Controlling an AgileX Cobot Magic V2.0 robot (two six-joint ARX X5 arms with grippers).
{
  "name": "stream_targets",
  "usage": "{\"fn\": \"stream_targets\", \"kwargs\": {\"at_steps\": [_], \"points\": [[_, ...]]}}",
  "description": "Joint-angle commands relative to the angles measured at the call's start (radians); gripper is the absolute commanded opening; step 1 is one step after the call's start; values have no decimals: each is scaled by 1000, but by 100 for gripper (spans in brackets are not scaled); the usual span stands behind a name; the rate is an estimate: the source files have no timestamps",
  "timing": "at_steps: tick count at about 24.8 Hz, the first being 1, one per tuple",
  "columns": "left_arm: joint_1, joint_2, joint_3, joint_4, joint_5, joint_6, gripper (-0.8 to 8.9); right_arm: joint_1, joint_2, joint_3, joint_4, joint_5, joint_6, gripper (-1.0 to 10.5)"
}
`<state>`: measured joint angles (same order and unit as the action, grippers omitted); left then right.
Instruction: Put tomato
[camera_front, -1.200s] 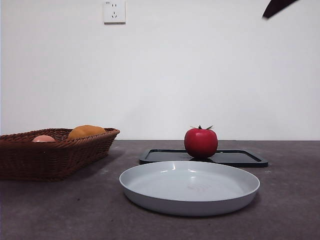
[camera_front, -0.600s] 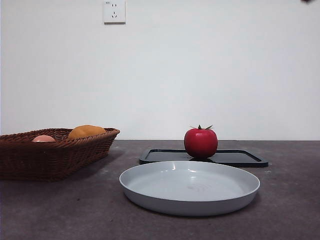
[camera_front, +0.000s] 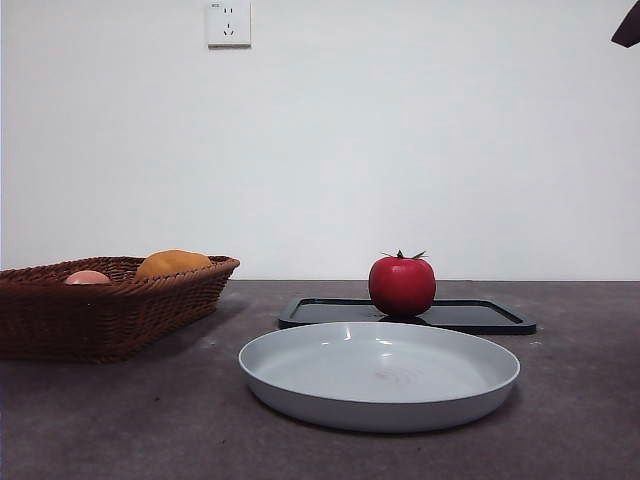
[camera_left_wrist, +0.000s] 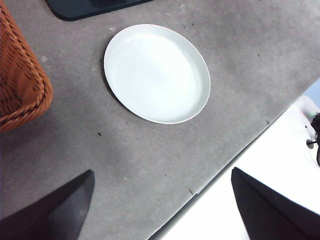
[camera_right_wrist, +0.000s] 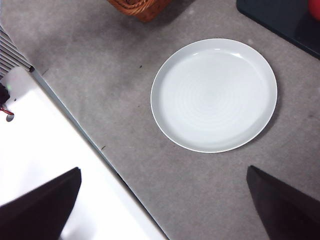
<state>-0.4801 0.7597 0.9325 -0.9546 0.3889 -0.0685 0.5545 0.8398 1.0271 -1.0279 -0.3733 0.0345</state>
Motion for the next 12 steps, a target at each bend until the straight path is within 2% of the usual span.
{"fn": "stream_targets", "kwargs": {"at_steps": [1, 5, 8, 9, 12], "points": [[-5, 5, 16, 5, 1, 8, 437, 7, 7, 8, 9, -5, 11, 585], [-5, 5, 16, 5, 1, 8, 427, 7, 7, 8, 9, -5, 11, 563], [-5, 5, 16, 5, 1, 8, 306, 7, 7, 8, 9, -4, 11, 363], [-5, 5, 16, 5, 1, 8, 234, 7, 7, 8, 9, -4, 11, 266], [-5, 5, 16, 5, 1, 8, 63, 7, 7, 8, 9, -4, 11, 100]]}}
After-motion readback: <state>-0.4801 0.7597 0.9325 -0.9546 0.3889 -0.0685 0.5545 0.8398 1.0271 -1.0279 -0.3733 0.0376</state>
